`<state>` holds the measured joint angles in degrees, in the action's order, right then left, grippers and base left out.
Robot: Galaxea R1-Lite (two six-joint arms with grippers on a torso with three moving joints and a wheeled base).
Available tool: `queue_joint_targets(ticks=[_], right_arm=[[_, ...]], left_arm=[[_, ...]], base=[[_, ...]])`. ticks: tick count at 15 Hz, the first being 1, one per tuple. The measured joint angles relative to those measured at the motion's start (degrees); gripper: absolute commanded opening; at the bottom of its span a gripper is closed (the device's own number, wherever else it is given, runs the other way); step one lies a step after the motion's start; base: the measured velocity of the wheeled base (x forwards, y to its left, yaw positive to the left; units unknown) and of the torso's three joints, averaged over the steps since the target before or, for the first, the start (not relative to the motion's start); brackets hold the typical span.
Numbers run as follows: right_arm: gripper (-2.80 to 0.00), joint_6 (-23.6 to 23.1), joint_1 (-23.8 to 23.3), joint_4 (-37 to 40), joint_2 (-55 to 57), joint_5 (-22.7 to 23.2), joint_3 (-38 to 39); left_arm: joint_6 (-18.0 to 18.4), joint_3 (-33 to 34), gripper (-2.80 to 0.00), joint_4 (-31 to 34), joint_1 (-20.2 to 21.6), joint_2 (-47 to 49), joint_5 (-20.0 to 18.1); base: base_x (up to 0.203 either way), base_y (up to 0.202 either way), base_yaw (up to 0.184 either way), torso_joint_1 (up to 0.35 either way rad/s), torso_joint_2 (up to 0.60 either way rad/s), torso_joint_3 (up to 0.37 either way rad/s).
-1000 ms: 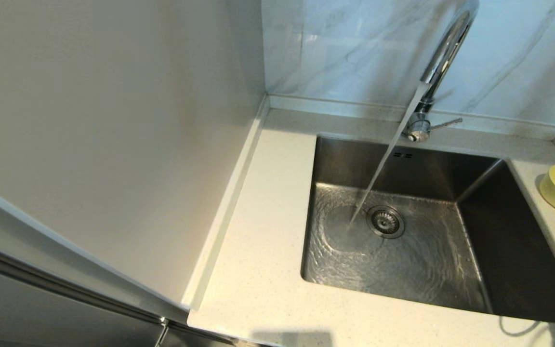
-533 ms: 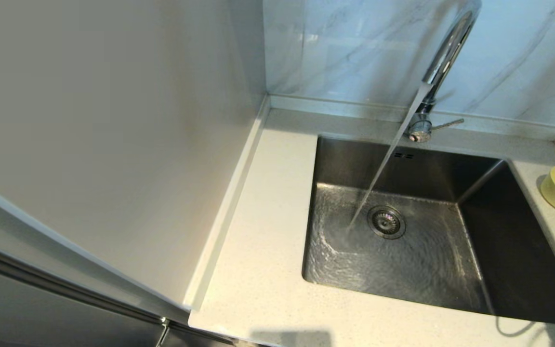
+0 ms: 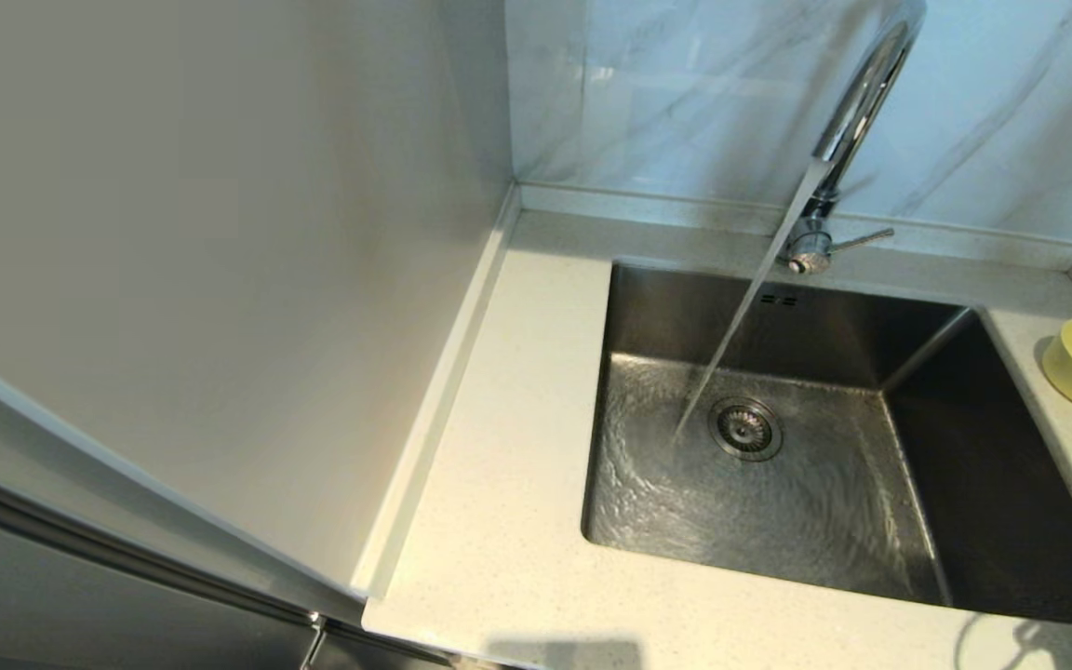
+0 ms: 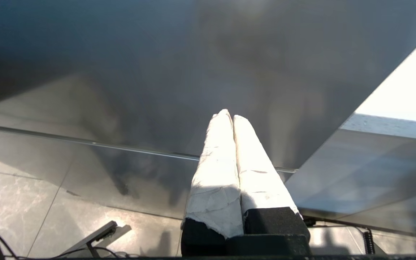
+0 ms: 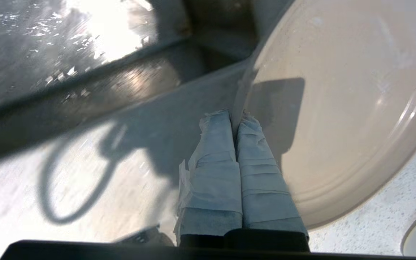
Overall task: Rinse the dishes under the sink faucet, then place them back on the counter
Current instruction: Pick up the plate, then rinse the plate
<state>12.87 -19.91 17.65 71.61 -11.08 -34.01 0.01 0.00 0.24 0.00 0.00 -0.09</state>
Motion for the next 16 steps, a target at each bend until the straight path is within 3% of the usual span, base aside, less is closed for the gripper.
queue_joint_targets(ticks=[4,9,12,16], right_arm=[[-2.80,0.45,9.46,3.88,-6.63,1.66,0.81],[-2.80,0.59,28.96,3.09,-12.25,1.75,1.33],[-2.80,-0.80,40.32,-3.54,-11.15,0.53,1.07],[-2.80,-7.37,47.23,-17.82,-3.46,-3.74,0.64]], left_arm=[[-0.01,0.00,-2.80,0.02,0.00,0.00,-0.01],[-0.01,0.00,-2.80,0.00,0.00,0.00,-0.01],[0.02,0.00,-2.80,0.00,-0.02,0.00,-0.01],[-0.01,0.00,-2.80,0.04,0.00,0.00,-0.01]], base=[[0.000,0.000,0.000,0.000,0.00,0.000],[0.000,0.000,0.000,0.000,0.00,0.000],[0.000,0.000,0.000,0.000,0.00,0.000],[0.000,0.000,0.000,0.000,0.00,0.000]])
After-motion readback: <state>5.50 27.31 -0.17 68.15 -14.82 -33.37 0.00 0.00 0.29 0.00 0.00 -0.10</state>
